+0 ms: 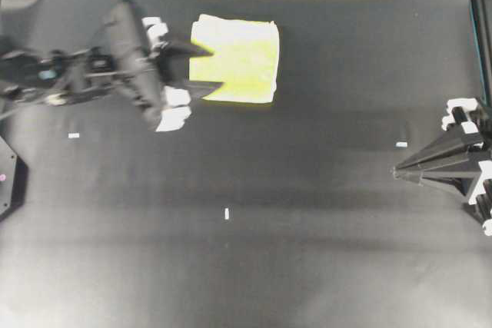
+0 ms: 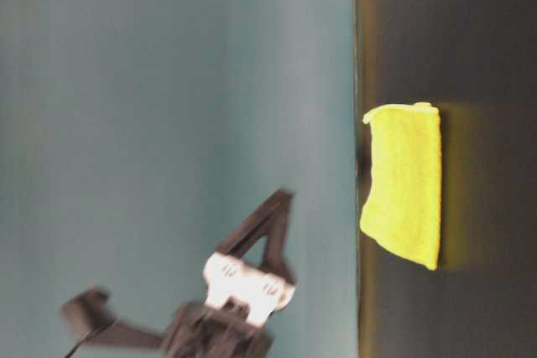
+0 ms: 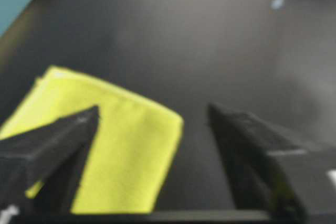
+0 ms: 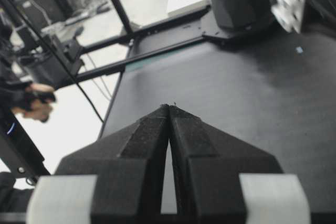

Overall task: Push a yellow cloth with the left arm to wipe the desk.
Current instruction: 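Lower the left gripper onto the near edge of the yellow cloth, then drag the yellow cloth with the left gripper toward the near-left table area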

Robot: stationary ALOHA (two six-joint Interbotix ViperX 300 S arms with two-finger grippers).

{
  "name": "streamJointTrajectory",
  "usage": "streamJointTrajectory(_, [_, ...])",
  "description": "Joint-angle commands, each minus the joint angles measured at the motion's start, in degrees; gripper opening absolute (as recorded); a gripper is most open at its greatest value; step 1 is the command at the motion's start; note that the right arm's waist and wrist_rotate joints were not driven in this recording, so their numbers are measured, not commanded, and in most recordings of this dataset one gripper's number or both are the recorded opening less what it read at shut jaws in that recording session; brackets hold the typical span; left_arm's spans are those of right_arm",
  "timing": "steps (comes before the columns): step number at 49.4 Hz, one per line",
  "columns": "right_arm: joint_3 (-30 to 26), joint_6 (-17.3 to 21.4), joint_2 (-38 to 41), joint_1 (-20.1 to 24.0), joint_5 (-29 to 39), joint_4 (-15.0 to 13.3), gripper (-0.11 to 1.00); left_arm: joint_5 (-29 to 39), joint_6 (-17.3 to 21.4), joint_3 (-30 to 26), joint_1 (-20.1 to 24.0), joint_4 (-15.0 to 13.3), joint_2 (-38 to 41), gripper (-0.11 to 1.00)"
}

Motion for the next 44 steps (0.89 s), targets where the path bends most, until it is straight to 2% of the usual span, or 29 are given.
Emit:
streamJointTrajectory(1, [-0.4, 0.0, 0.4, 0.0, -0.3, 0.2, 0.0, -0.3, 0.1, -3.2, 2.0, 0.2, 4.5, 0.88])
streamJointTrajectory(9, [-0.3, 0.0, 0.5, 0.0, -0.3, 0.4, 0.0, -0.1, 0.0, -7.1, 4.7, 0.2, 12.2, 0.83])
streamJointTrajectory(14, [-0.3, -0.1, 0.5, 0.0, -0.3, 0.4, 0.0, 0.7, 0.0, -9.6, 5.6, 0.2, 16.7, 0.83])
streamJointTrajectory(26, [0.0, 0.0, 0.7, 0.0, -0.3, 0.4, 0.0, 3.1, 0.3, -13.3, 6.1, 0.2, 22.5, 0.84])
streamJointTrajectory(33, [0.4, 0.0, 0.5, 0.0, -0.3, 0.4, 0.0, 4.2, 0.2, -12.9, 6.1, 0.2, 23.1, 0.84])
streamJointTrajectory(44, [0.6, -0.1, 0.5, 0.0, -0.3, 0.4, 0.0, 3.6, -0.5, -9.0, 5.6, 0.2, 22.1, 0.84])
